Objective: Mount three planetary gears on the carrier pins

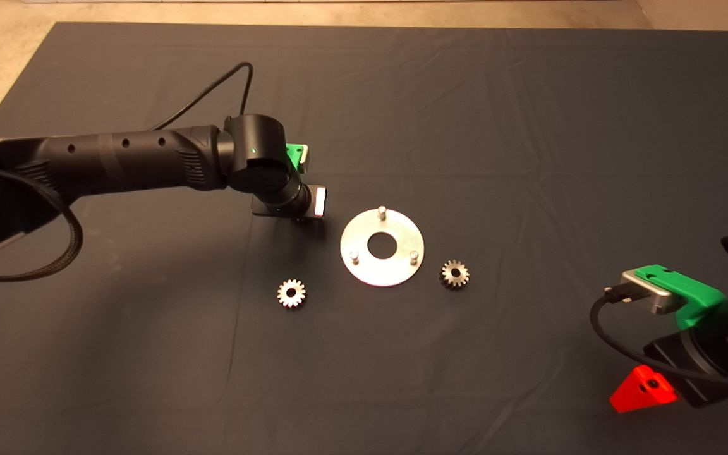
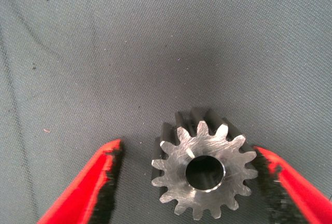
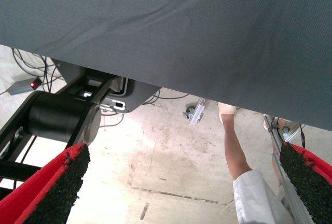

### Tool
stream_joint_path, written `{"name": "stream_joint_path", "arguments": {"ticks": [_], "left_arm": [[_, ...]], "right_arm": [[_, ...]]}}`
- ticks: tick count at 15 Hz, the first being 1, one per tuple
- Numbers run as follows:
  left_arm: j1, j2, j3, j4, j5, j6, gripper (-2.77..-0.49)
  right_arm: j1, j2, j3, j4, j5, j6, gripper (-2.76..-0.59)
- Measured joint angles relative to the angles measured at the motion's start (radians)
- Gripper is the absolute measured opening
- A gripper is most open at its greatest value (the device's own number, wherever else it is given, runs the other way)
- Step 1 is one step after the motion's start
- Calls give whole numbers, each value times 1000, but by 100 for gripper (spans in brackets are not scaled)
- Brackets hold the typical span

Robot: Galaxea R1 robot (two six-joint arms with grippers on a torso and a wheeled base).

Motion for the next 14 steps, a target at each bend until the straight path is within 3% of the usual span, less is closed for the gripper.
{"name": "stream_joint_path", "arguments": {"ticks": [10, 14], "left_arm": [[0, 1, 0, 5, 0, 1, -189], [0, 2, 0, 15, -37, 0, -205]], "right_arm": [[-10, 0, 0, 0, 0, 0, -63], [-10, 0, 0, 0, 0, 0, -63]]}}
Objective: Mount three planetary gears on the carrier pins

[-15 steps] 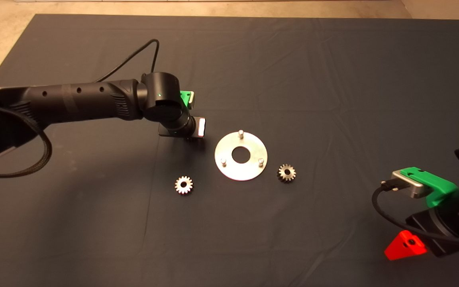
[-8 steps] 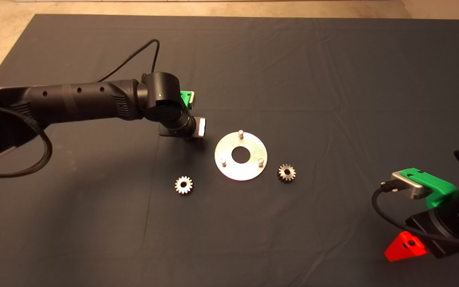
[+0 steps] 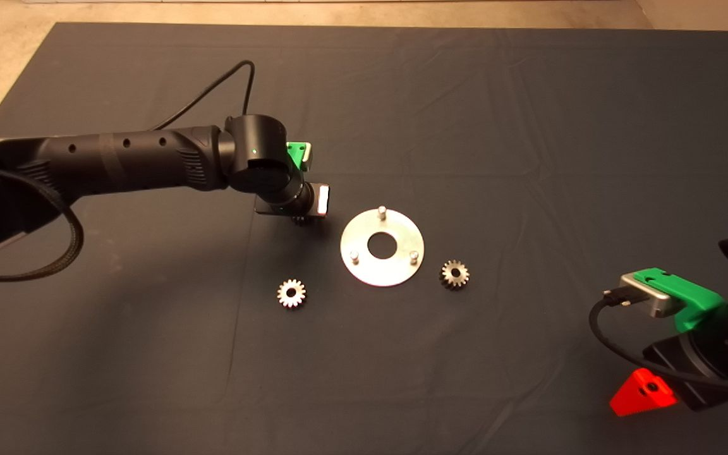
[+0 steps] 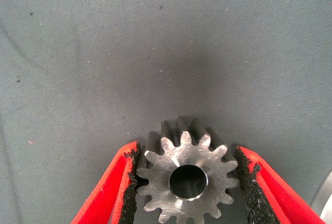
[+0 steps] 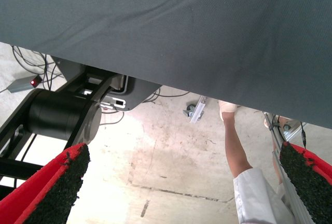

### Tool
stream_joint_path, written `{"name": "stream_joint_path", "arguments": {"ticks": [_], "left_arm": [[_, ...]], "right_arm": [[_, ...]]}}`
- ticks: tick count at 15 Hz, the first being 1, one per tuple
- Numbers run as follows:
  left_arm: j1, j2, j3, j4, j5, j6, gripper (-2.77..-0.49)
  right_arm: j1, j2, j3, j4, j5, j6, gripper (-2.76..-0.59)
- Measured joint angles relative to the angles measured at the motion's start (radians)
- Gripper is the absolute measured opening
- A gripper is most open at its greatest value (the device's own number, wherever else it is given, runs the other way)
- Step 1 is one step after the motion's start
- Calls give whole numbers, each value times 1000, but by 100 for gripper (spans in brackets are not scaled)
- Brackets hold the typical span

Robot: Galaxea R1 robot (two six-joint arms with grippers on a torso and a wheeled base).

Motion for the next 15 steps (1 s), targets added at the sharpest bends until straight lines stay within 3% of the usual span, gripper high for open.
{"name": "stream_joint_path", "arguments": {"ticks": [2, 15], "left_arm": [[0, -1, 0, 0, -3, 0, -215], [0, -3, 0, 0, -3, 0, -228]], "right_arm": [[0, 0, 0, 0, 0, 0, -63], [0, 0, -2, 0, 0, -12, -63]]}}
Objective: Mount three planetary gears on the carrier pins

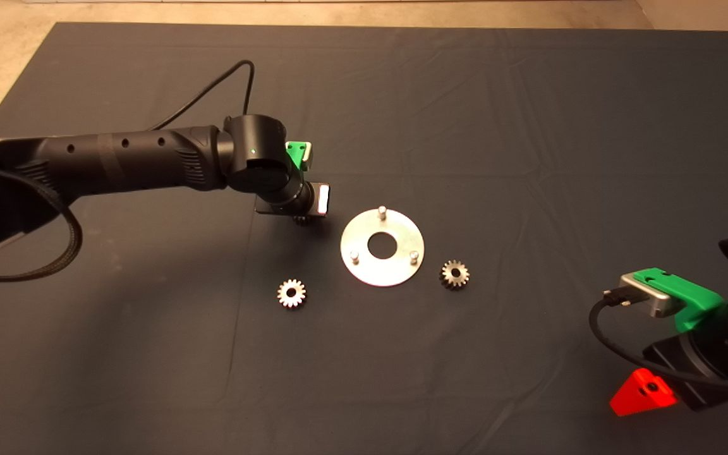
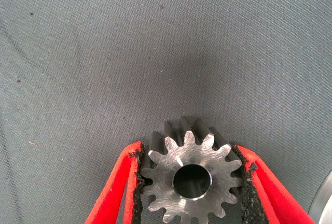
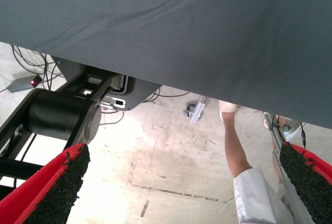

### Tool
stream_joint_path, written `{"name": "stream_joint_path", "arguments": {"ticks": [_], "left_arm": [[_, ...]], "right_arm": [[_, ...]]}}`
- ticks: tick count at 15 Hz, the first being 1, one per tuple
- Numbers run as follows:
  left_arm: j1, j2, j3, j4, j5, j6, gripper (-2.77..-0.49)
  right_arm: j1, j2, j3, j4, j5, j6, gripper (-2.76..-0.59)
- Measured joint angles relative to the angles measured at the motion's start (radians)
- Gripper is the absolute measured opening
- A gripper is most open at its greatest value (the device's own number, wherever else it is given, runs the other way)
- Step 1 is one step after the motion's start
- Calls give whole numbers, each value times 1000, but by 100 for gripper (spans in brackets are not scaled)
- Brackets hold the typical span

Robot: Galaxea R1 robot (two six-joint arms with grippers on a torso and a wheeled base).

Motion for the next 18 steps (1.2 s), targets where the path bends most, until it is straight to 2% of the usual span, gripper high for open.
{"name": "stream_joint_path", "arguments": {"ticks": [4, 8, 10, 11, 13, 15, 18], "left_arm": [[0, 0, 0, 0, 0, 0, -233], [0, 0, 0, 0, 1, 0, -233], [0, 0, 20, 0, 1, 1, -233], [-5, 0, 42, -3, 4, 1, -233], [-34, 1, 81, -9, 5, 8, -233], [-60, 1, 89, -19, 6, 28, -234], [-81, 3, 108, -73, 9, 81, -235]], "right_arm": [[0, 0, -27, 0, 0, -65, -63], [0, 0, -41, 0, 0, -83, -63], [0, 0, -44, 0, 0, -90, -63], [0, 0, -44, 0, 0, -91, -63], [0, 0, -44, 0, 1, -92, -63], [0, 0, -44, 0, 0, -94, -63], [1, 0, -44, 0, 1, -94, -63]]}}
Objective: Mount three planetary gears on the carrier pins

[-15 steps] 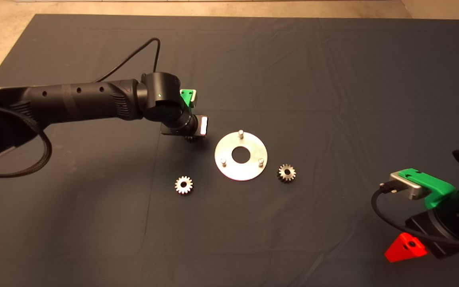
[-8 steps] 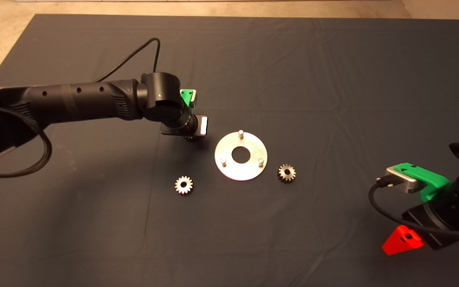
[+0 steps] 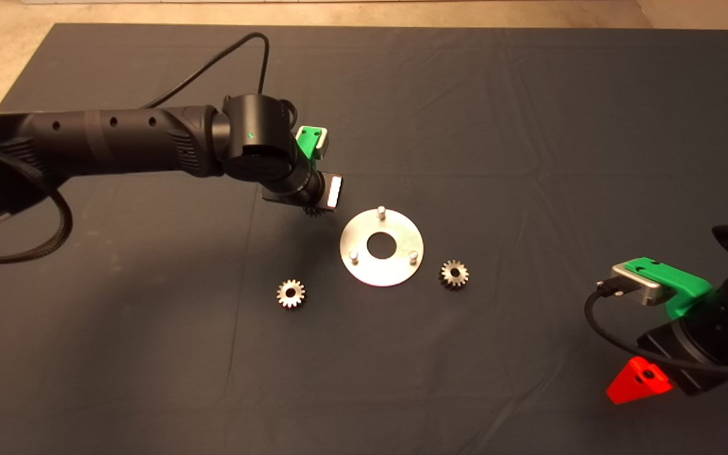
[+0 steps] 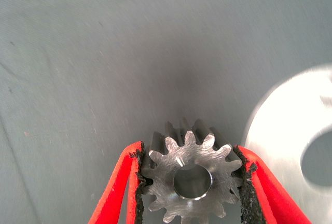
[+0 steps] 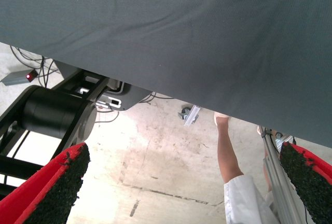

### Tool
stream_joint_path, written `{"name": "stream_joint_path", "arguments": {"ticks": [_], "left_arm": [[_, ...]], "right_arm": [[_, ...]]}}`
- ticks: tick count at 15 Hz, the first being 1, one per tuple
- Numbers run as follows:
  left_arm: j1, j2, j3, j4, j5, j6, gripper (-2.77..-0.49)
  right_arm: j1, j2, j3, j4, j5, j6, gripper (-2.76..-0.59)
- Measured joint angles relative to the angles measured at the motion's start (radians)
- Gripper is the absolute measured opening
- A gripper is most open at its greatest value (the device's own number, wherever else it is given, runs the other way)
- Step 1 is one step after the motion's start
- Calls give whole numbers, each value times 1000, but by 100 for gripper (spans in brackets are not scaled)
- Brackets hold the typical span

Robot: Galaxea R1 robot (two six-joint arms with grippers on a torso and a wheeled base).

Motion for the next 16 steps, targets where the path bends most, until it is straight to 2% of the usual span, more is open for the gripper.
{"name": "stream_joint_path", "arguments": {"ticks": [2, 4, 6, 8, 10, 11, 13, 15, 16], "left_arm": [[-5, 10, 5, -25, 11, 33, -235], [-6, 52, 5, -44, 7, 61, -235], [-8, 74, 11, -60, -4, 61, -235], [-31, 100, 10, -66, 4, 61, -235], [-39, 111, 5, -68, -1, 61, -235], [-38, 114, -6, -80, 0, 61, -235], [-39, 135, -39, -85, 1, 61, -235], [-39, 184, -83, -105, 7, 61, -235], [-39, 208, -95, -108, 4, 61, -235]], "right_arm": [[0, 0, 0, 0, 0, 0, -63], [0, 0, 0, 0, 1, 0, -63], [0, 0, 0, 0, 1, 0, -63], [0, 0, 0, 0, -1, 0, -63], [0, 9, 0, 0, 2, 0, -63], [0, 8, -1, 0, -1, 0, -63], [0, 7, -1, 0, -1, 0, -63], [0, 8, -1, 0, 2, 0, -63], [0, 8, -1, 0, 1, 0, -63]]}}
